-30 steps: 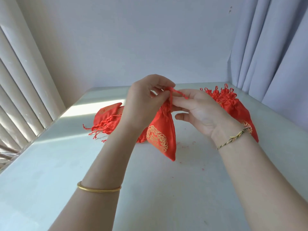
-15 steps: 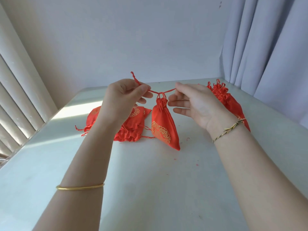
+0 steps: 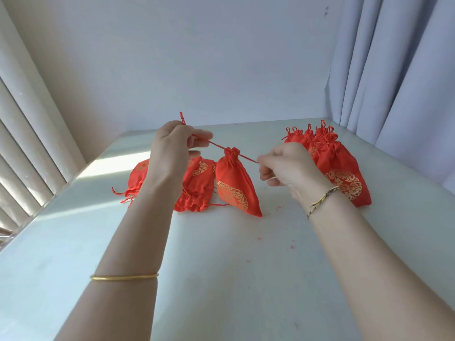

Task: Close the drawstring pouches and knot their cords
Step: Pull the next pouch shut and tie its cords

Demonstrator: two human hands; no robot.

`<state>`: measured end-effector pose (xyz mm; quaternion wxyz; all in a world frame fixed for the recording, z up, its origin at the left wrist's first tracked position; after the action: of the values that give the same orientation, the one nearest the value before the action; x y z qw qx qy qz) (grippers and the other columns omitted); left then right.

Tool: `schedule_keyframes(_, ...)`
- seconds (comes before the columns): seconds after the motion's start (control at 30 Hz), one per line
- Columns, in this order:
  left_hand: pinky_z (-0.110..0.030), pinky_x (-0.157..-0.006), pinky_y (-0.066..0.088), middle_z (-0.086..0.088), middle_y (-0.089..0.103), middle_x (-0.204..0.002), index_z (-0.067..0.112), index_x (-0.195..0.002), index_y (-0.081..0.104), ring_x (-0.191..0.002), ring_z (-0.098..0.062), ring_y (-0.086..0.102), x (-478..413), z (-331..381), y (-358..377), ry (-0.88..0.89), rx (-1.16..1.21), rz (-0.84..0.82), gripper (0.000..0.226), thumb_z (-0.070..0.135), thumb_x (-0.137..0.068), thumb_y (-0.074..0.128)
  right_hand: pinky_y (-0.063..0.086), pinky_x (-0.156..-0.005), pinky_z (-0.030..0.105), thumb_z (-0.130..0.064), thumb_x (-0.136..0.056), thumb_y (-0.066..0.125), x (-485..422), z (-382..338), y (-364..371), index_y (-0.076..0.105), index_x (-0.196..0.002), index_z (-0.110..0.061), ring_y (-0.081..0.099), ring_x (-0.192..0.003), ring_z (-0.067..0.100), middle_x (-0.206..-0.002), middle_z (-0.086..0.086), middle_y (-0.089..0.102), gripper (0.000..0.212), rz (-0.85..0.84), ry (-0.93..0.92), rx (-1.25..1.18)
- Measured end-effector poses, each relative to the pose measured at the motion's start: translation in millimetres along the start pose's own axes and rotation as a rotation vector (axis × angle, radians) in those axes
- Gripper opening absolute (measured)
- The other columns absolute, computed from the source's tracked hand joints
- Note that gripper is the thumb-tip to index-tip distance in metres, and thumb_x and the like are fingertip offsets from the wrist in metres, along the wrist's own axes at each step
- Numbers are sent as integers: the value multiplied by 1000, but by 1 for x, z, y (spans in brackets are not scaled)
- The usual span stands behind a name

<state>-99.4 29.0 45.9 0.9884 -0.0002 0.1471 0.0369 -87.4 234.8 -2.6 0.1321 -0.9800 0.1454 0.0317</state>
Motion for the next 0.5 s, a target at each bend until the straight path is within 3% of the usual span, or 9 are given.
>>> schedule_keyframes(0.07,-27,-72,52,-2,71,-75,14,-63,36,-80,-20,71,2,-4,11,-50,206,-79,32,4,-94,32,35,-41,16,-1,-84,52,0,0,2,49,-61,-7,50,-46,12,-59,8,51,24,5,-17,51)
schedule_keyframes(0.13,-30,-73,54,0,63,-63,12,-65,39,-68,-19,70,4,-8,19,-93,301,-126,33,8,-97,33,38,-44,18,-4,-83,53,0,-7,-5,51,-61,-9,52,-46,11,-59,7,53,22,47,-51,22)
schedule_keyframes(0.27,-26,-65,52,0,55,-62,8,-73,53,-55,-12,59,8,-9,30,-107,95,-242,24,13,-96,47,46,-51,20,-15,-86,57,7,-29,-11,56,-61,-15,58,-53,10,-60,-1,57,25,6,-91,-216)
schedule_keyframes(0.4,-24,-70,54,1,59,-63,10,-78,64,-59,-8,57,18,-4,45,-70,-178,-399,10,9,-87,61,40,-49,20,-19,-87,60,20,-58,-3,61,-62,-17,55,-56,9,-65,-4,61,25,-94,-186,-214)
schedule_keyframes(0.5,-16,-62,52,7,61,-58,13,-77,67,-57,-6,57,24,7,51,15,-316,-427,7,12,-84,67,37,-46,19,-18,-86,61,26,-69,4,62,-60,-17,52,-52,8,-70,-1,63,26,-121,-246,-185)
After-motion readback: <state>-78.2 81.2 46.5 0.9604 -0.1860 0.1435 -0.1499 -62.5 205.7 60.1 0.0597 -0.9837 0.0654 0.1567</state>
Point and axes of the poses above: each hand's wrist, its own x-axis away from the middle knuckle, its own y-axis out of the palm, z = x × y, the point moved 10 cm from there along -x, towards the middle knuckle
